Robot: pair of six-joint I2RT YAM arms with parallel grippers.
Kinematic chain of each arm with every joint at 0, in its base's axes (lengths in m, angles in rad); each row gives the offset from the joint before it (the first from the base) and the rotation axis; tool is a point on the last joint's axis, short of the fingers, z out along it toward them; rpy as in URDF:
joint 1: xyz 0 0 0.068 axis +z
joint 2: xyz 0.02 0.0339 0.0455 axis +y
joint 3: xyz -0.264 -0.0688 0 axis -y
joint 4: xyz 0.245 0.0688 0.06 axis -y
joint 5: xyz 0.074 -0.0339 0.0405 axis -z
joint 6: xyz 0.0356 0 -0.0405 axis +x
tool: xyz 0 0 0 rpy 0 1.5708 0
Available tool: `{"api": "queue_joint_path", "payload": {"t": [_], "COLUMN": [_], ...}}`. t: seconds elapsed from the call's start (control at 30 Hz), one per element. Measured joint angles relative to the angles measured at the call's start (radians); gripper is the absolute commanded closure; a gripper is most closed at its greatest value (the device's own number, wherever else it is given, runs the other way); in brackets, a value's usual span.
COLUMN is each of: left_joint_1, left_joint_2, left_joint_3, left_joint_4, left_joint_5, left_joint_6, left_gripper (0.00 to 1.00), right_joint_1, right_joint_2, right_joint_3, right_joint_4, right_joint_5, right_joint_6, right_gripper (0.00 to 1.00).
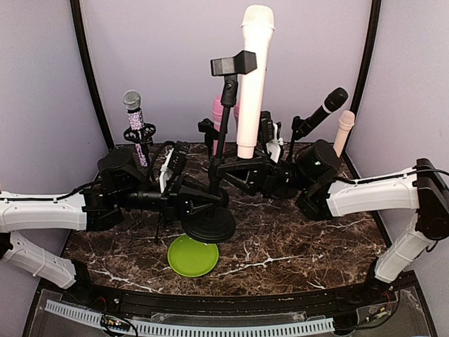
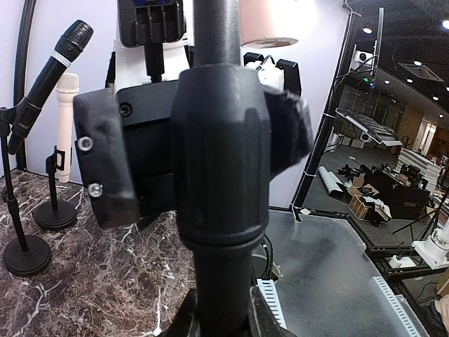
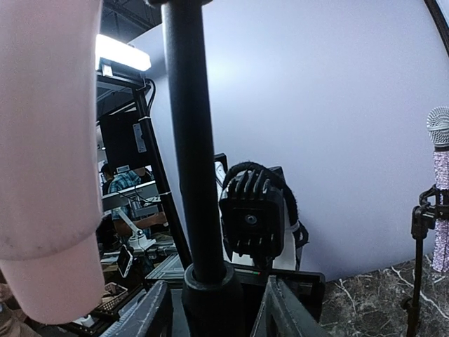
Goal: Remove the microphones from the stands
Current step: Unscrew the knob on the stand of the microphone stand.
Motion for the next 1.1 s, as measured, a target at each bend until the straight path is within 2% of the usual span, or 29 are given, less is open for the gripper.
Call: {"api": "queue_joint_path", "payload": {"t": [0.07,0.23,0.53,0.6,0.7,0.97,1.1], "left_joint_1": [0.000,0.000,0.000,0.000,0.000,0.000,0.000], "left_joint_2": [0.000,-0.008,-0.055,-0.059,-0.066,-0.067,-0.067], "left_joint_3": [0.000,-0.010,-0.021,-0.021,-0.026,-0.028,-0.028], "left_joint_4": [-0.006,-0.014,-0.039,-0.050,-0.068,-0.096,-0.100], "left_joint_5": [-0.013,-0.061,-0.227,-0.266,-0.316,-0.370,-0.374], "left_joint_6": [0.017,0.049,0.069,0.070,0.073,0.081,0.085], "left_gripper": [1.00,1.00,1.00,1.00,1.00,1.00,1.00], "right_joint_1": [-0.008,-0.032,-0.040,-0.038,-0.024,0.072,0.095], "right_joint_2": [-0.016,-0.041,-0.042,-0.045,-0.059,-0.113,-0.114], "right_joint_3": [-0.015,-0.069,-0.151,-0.163,-0.174,-0.165,-0.135], "right_joint_4": [-0.008,-0.014,-0.037,-0.038,-0.042,-0.130,-0.188], "right_joint_5": [0.031,0.102,0.216,0.241,0.289,0.471,0.552], "right_joint_6": [-0.001,-0.006,-0.008,-0.011,-0.034,-0.150,-0.191], "right_gripper": [0.29,0.17,0.13,0.18,0.30,0.48,0.50]}}
